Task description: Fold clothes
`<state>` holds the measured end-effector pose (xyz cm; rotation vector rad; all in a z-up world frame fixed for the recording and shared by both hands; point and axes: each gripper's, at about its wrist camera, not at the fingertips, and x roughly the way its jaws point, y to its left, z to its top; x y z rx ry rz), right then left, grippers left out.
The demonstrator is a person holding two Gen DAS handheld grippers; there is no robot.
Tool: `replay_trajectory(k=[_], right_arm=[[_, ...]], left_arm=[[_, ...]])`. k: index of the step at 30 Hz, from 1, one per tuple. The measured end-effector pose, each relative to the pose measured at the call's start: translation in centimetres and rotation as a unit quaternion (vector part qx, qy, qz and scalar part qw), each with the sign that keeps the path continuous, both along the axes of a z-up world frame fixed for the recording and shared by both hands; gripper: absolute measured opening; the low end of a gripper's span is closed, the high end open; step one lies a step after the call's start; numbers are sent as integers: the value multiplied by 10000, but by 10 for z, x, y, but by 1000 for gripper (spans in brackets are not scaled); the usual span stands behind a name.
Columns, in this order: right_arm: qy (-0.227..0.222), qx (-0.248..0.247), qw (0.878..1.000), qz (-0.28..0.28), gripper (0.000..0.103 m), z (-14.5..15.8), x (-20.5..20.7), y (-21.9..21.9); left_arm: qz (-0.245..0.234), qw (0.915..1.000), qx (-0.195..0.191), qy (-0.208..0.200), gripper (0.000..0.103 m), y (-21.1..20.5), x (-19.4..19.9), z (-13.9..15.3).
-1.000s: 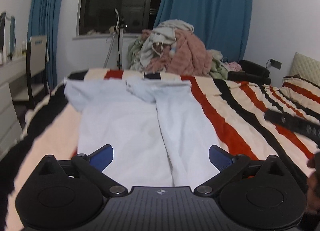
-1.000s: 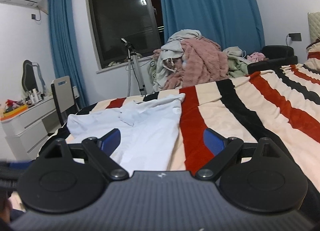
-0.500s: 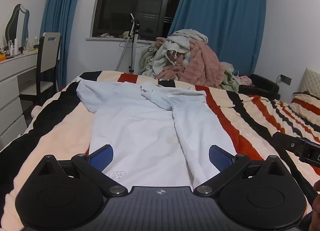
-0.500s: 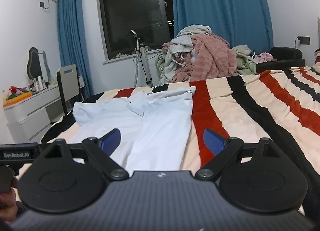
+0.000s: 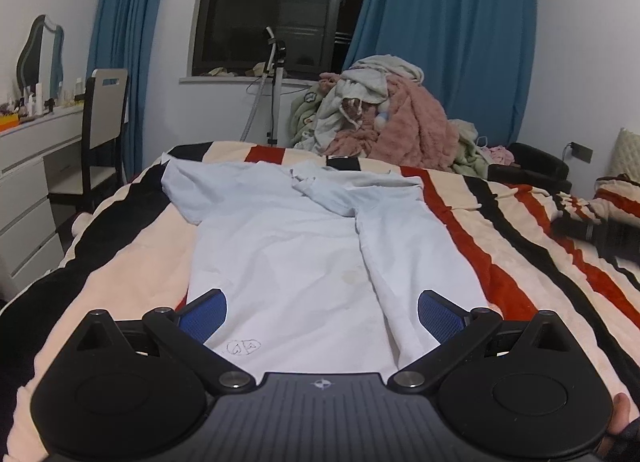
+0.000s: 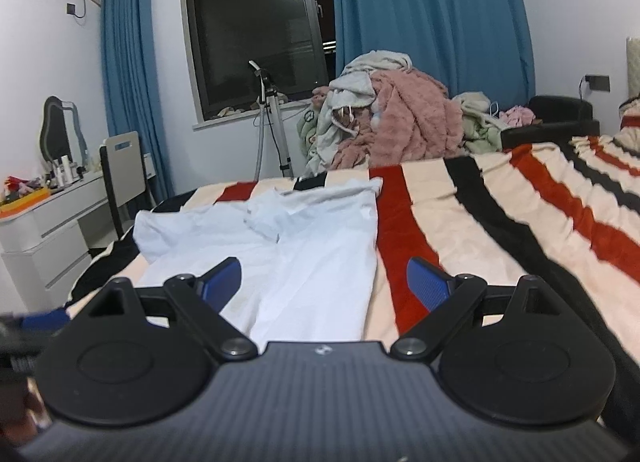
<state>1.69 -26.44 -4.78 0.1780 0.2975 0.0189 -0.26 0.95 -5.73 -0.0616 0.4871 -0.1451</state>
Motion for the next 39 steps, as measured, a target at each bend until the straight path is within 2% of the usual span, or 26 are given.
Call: replay_trajectory(k=[6, 8, 11, 14, 17, 20, 22, 24, 26, 27, 29, 32, 34, 35, 36, 37, 38, 39], right_arm=[[-422, 155, 9988, 187, 91, 50, 38, 1], [-502, 154, 9982, 275, 91, 56, 53, 1], [-407, 50, 9986, 322, 91, 44, 71, 0], [-210, 6, 9991, 364, 91, 18, 83, -3], [25, 16, 9994, 338, 91, -7, 94, -7], [204, 134, 9993, 284, 91, -21, 105, -10], [291, 142, 9990, 302, 91, -29, 114, -9], [374, 86, 9987, 335, 91, -38, 123, -6], [490, 115, 9981, 350, 91, -47, 135, -3], [525, 156, 9978, 368, 91, -51, 140, -2], [591, 216, 9973, 370, 91, -58, 151, 0], [711, 275, 9963, 396, 91, -68, 165, 1], [800, 352, 9954, 396, 91, -73, 174, 1], [817, 415, 9950, 394, 91, -74, 178, 1], [800, 448, 9950, 390, 91, -73, 180, 0], [758, 455, 9954, 373, 91, -72, 181, -1], [717, 459, 9958, 352, 91, -71, 182, -2], [680, 449, 9962, 318, 91, -70, 182, -4]], left_arm=[[167, 9992, -239, 263, 103, 11, 11, -5], [212, 9981, -407, 400, 103, 17, 17, -7], [299, 9945, -763, 650, 103, 30, 34, -8], [650, 9858, -1230, 941, 103, 56, 75, -8], [1030, 9771, -1533, 1061, 102, 83, 128, -13], [1332, 9643, -1972, 1164, 100, 115, 192, -30], [1493, 9516, -2410, 1185, 97, 136, 230, -47], [1738, 9429, -2596, 1154, 94, 151, 260, -62], [1998, 9359, -2693, 1079, 86, 164, 290, -76], [2093, 9354, -2674, 985, 82, 170, 303, -82], [2173, 9382, -2564, 828, 81, 176, 325, -86], [2166, 9490, -2205, 621, 81, 175, 357, -82], [2154, 9574, -1872, 442, 67, 169, 376, -75], [2146, 9607, -1718, 377, 63, 167, 385, -72], [2137, 9629, -1602, 373, 52, 165, 395, -70], [2123, 9651, -1485, 389, 36, 163, 405, -68], [2094, 9672, -1366, 460, 27, 159, 414, -66], [2062, 9696, -1218, 499, 5, 154, 421, -63]])
